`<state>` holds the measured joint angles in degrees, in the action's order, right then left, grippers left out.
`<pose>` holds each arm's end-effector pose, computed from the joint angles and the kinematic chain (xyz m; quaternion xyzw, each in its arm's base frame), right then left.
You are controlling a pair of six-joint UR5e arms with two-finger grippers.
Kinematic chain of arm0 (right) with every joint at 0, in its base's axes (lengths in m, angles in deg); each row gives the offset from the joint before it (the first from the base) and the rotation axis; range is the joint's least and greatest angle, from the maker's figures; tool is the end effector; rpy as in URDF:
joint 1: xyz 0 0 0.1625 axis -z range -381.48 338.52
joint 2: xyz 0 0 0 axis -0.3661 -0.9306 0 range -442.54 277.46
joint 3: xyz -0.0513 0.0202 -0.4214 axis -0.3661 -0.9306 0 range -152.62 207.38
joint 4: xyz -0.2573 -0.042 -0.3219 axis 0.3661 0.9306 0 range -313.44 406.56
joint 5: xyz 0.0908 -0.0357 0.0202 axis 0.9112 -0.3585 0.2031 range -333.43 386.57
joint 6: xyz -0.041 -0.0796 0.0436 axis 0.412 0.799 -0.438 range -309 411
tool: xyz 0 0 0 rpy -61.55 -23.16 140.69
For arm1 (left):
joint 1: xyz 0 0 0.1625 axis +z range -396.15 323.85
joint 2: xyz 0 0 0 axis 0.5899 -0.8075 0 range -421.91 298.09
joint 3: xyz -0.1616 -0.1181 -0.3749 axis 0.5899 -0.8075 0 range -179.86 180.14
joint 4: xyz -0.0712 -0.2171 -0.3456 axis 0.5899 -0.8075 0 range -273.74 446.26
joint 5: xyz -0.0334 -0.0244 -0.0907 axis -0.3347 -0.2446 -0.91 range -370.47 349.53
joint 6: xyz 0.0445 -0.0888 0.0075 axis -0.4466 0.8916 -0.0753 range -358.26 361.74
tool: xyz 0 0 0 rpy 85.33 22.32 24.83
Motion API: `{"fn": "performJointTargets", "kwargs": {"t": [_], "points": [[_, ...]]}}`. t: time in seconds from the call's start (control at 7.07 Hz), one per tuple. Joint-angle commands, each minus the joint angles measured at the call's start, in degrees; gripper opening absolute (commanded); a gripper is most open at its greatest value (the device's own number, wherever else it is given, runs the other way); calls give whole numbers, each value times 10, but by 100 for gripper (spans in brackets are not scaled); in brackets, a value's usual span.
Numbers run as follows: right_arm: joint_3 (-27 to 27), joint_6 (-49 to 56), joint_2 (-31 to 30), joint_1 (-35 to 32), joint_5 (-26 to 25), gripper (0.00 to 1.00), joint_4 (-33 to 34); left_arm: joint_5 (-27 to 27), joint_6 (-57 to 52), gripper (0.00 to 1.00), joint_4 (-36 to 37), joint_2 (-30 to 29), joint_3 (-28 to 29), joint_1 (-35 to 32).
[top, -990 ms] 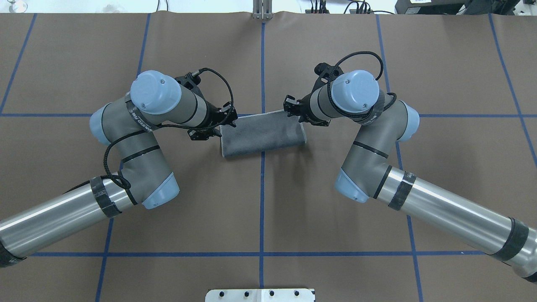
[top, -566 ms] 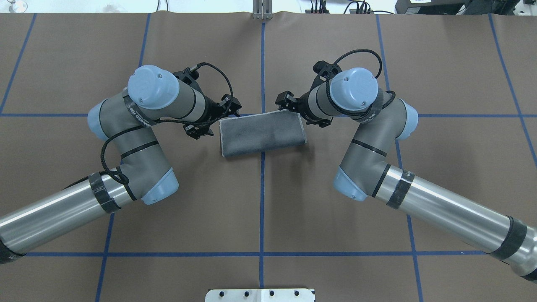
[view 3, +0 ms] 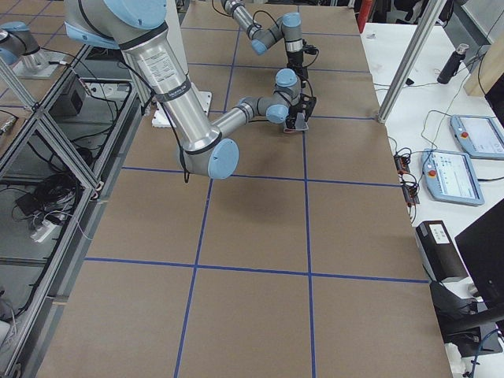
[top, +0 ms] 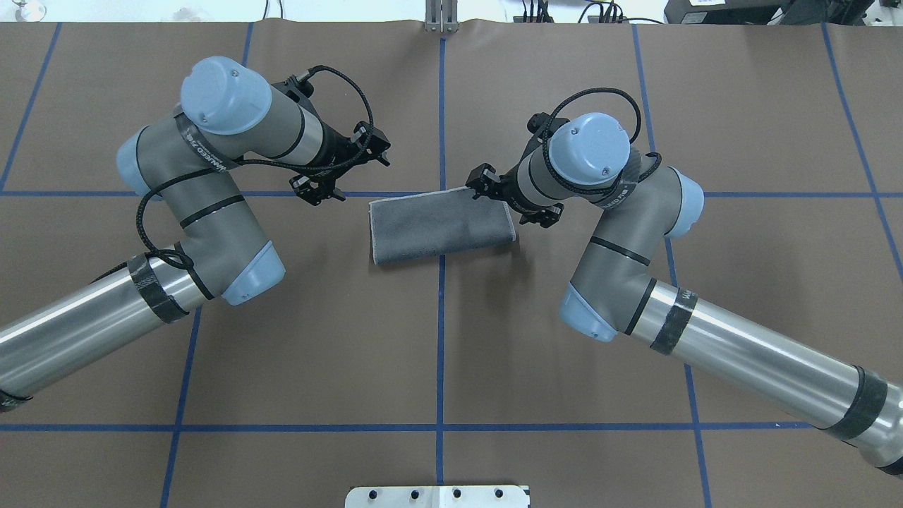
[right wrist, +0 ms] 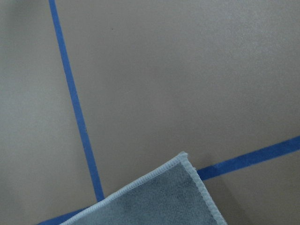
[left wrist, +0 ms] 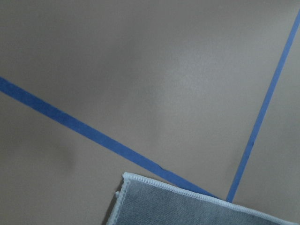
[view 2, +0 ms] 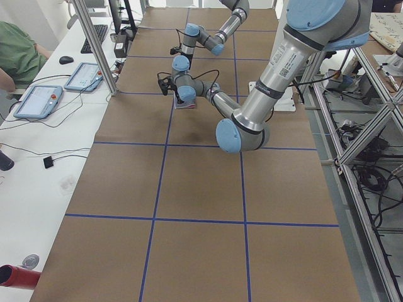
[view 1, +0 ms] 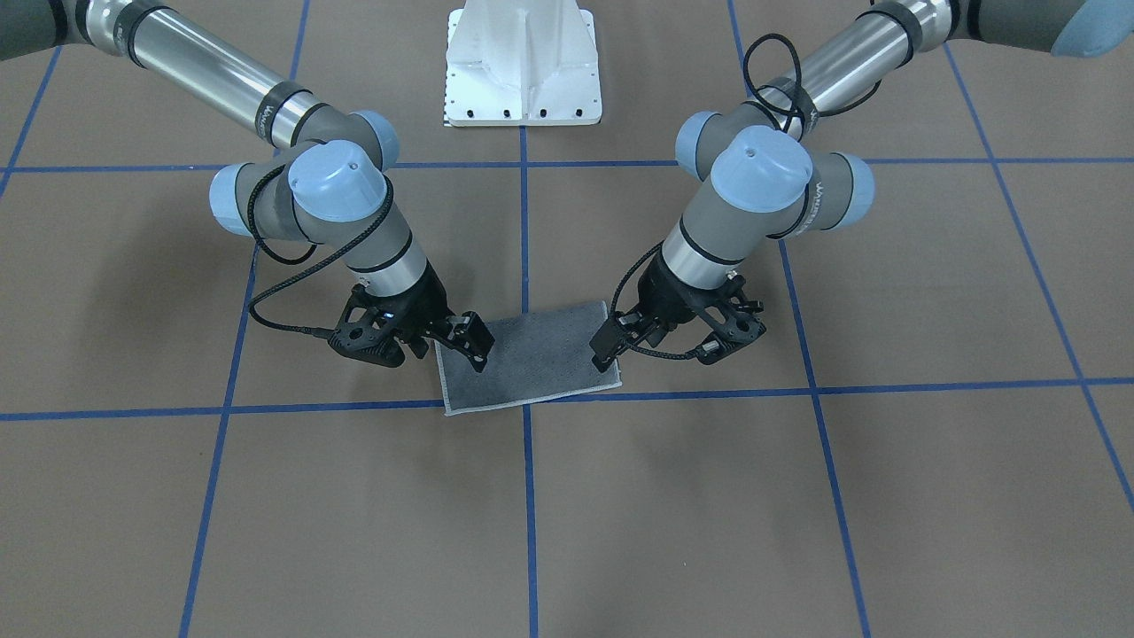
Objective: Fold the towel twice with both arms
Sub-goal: 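Grasp the folded towel's end with the right gripper and lift it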
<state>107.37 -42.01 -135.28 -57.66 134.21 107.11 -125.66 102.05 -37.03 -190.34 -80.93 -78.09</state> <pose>-0.5365 -0.5201 0.2900 0.0046 -0.4882 0.2231 0.8437 0.4832 -0.5564 0.2547 -0.0406 0.5400 -0.2648 0.7979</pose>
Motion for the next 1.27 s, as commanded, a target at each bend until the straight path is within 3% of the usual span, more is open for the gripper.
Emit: {"fn": "performJointTargets", "kwargs": {"t": [0.0, 0.42, 0.57, 0.71, 0.85, 0.99, 1.13], "points": [[11, 0, -5, 3, 23, 99, 28, -6, 1, 100, 1, -1, -1, -4], [10, 0, -9, 8, 37, 97, 28, -14, 1, 100, 1, 1, -1, -5], [10, 0, -11, 11, 37, 92, 28, -14, 1, 100, 1, 1, -1, -5], [9, 0, -12, 11, 37, 80, 29, -14, 1, 100, 1, 0, -1, -5], [10, 0, -13, 11, 37, 57, 28, -14, 1, 100, 1, 0, -1, -5], [10, 5, -15, 10, 40, 19, 25, -14, 1, 100, 0, 0, -1, -5], [14, 8, -19, 10, 50, 0, 23, -15, 1, 100, 0, 0, -1, -9]]}}
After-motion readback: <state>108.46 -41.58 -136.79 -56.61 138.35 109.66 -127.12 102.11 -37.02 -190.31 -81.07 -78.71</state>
